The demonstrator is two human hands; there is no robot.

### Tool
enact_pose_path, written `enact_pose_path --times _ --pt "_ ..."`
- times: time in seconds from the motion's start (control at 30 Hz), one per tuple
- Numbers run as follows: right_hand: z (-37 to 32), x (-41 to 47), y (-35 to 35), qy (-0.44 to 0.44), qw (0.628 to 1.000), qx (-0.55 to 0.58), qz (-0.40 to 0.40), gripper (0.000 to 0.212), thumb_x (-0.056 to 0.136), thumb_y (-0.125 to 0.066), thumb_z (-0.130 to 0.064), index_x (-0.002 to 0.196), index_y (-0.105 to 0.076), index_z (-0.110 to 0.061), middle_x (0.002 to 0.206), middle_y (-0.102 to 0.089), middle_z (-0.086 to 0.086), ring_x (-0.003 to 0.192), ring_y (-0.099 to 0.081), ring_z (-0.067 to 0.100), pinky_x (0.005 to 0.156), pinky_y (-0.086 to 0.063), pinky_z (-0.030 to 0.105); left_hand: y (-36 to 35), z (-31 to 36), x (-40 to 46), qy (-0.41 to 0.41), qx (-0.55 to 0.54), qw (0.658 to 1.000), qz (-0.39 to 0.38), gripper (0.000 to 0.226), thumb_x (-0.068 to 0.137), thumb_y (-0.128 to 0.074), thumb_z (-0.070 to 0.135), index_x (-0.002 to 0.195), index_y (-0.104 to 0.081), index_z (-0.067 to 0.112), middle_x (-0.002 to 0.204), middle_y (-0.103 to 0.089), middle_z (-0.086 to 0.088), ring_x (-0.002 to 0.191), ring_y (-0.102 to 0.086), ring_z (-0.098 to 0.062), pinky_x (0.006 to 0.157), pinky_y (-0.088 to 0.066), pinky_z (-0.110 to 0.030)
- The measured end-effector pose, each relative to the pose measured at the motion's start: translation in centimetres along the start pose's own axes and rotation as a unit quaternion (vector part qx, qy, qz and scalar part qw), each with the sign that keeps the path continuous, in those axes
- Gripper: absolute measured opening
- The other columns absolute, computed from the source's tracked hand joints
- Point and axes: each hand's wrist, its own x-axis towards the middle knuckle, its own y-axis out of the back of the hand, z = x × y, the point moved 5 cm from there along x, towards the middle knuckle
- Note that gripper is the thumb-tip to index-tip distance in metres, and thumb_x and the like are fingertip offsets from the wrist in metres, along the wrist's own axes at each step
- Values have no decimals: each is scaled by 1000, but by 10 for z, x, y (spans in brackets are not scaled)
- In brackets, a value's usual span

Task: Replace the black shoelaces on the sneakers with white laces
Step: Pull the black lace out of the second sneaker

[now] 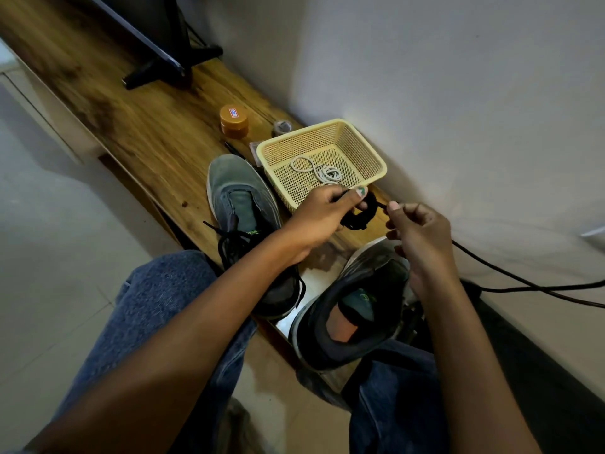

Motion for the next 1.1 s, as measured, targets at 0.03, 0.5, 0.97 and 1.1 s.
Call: enact_pose_path --times 0.03,0.5,0.97,1.1 --pt "0 0 -1 -1 1000 1 0 13 95 -58 -25 87 -64 -16 77 -61 -1 65 -54 7 59 -40 20 -4 -2 0 20 -26 999 -15 25 99 -50 29 83 -65 17 78 -62 7 65 -53 -1 56 -41 -13" --pt "8 -3 -21 -143 966 187 -105 11 93 -56 -12 88 -64 -15 72 -67 -1 66 -60 8 56 -38 19 -5 -3 -1 -23 -2 1000 18 25 98 -53 28 98 -65 6 77 -59 2 62 -51 -2 53 -40 -14" --pt "9 -6 -25 -212 929 245 -179 18 96 -49 -33 96 -62 -20 83 -64 -3 71 -51 9 61 -33 22 4 -5 5 -28 57 997 36 26 89 -67 31 99 -62 7 54 -48 10 42 -41 3 46 -32 -15" --pt "8 -5 -25 -219 910 309 -167 20 96 -49 -31 98 -60 -14 78 -66 0 73 -53 12 64 -39 23 0 -3 3 -16 33 999 -6 27 93 -62 25 104 -64 0 78 -62 0 63 -57 -4 57 -47 -16"
